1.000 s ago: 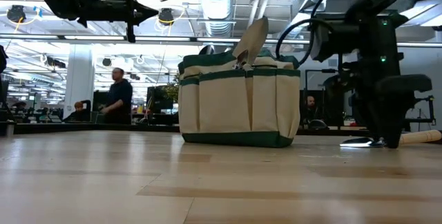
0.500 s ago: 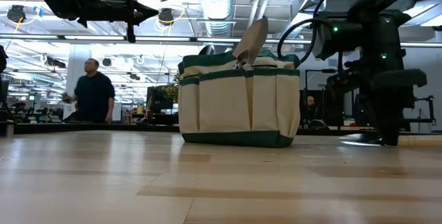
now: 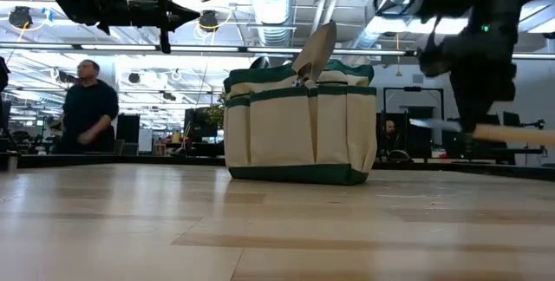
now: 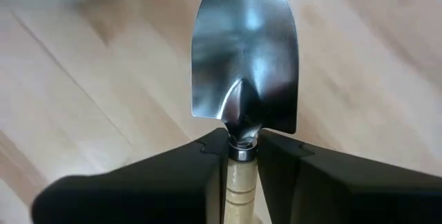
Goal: Pick & Place Garden tools in Gardening bag
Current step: Put the brown trowel into the white gardening bag
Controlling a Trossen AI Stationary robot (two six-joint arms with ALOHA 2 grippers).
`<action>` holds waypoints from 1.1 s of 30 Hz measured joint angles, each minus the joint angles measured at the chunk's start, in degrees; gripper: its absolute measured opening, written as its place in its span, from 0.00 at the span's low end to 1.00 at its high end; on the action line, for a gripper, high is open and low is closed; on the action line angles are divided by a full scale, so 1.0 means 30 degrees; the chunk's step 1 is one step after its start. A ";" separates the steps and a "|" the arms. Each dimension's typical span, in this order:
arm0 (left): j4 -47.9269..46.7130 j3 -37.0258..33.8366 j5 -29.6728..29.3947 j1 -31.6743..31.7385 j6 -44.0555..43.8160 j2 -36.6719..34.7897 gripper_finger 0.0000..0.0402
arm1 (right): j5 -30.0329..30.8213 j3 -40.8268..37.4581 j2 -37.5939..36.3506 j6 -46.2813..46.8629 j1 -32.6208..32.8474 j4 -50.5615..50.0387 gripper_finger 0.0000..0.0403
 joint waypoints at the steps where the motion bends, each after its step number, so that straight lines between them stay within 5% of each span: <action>1: 0.0000 0.0000 0.0007 0.0000 0.0000 0.0000 0.02 | 0.0431 0.0114 -0.0556 0.0503 0.0015 -0.0008 0.11; 8: 0.0000 0.0000 0.0137 0.0000 -0.0007 0.0000 0.02 | 0.6458 0.2155 -0.3802 0.2231 0.1099 0.1192 0.11; 16: 0.0000 0.0000 0.0270 0.0000 -0.0007 0.0006 0.02 | 1.4473 0.4609 -0.3812 -0.2160 0.4326 0.7768 0.11; 21: 0.0007 0.0000 0.0583 0.0000 -0.0007 0.0007 0.02 | 1.6994 0.5595 -0.2121 -0.4367 0.6305 1.0426 0.11; 33: 0.0007 0.0000 0.1066 0.0000 -0.0007 0.0007 0.02 | 2.0508 0.6761 0.2359 -0.3380 1.0600 1.3792 0.11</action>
